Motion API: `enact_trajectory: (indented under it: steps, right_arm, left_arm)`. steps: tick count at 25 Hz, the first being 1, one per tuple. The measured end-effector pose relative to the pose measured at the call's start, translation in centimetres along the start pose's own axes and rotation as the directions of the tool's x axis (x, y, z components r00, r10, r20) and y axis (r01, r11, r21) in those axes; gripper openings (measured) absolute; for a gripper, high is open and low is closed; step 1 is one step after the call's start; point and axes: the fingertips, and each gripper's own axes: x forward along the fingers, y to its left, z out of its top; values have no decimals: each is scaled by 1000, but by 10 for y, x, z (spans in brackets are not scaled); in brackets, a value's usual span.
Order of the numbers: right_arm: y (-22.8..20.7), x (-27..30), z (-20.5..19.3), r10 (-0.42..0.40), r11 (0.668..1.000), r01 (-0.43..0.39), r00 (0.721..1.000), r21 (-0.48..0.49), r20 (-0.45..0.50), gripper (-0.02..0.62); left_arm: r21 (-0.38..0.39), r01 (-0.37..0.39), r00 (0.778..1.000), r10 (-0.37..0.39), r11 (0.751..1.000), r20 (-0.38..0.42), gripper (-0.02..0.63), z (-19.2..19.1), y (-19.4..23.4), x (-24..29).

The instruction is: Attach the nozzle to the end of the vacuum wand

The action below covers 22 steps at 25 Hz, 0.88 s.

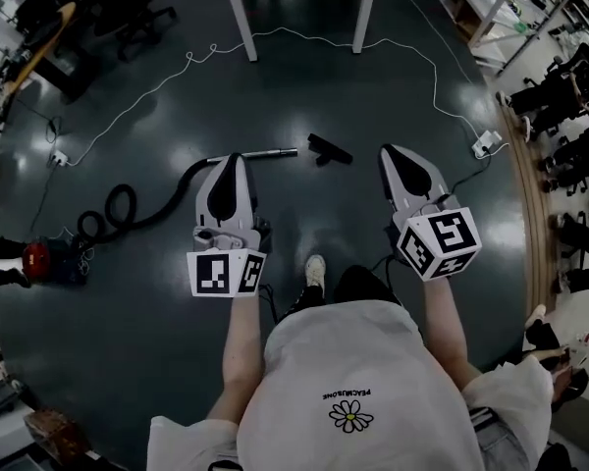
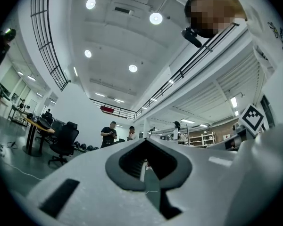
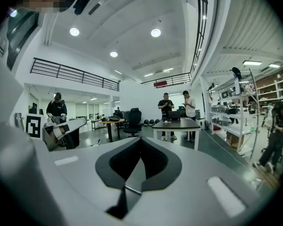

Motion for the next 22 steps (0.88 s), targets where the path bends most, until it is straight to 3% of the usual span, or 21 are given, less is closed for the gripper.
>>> enact_trajectory:
  steps: [5, 11, 16, 19, 21, 22]
  right_arm:
    - [-26, 64, -13, -30, 999, 28, 998, -27, -53, 5]
    - [-99, 161, -16, -24, 999, 21, 995, -31, -96, 5]
    - [-138, 251, -30, 50, 995, -65, 984, -80, -170, 5]
    - [-151, 311, -83, 131, 973, -178, 949, -144, -288, 80]
    - [-159, 350, -142, 177, 945, -272, 893, -181, -414, 129]
    - [-163, 366, -177, 196, 920, -331, 850, -207, -488, 146]
  left_arm:
    - [-17, 20, 998, -21, 1000, -53, 2, -38, 42, 57]
    - [-19, 9, 993, -11, 1000, -121, 2, -95, 85, 151]
    - [16, 57, 974, -52, 998, -222, 2, -156, 117, 217]
    - [50, 140, 939, -117, 989, -324, 3, -216, 142, 249]
    - [50, 235, 886, -193, 971, -421, 101, -271, 159, 263]
    - [45, 297, 845, -240, 954, -477, 161, -304, 166, 266]
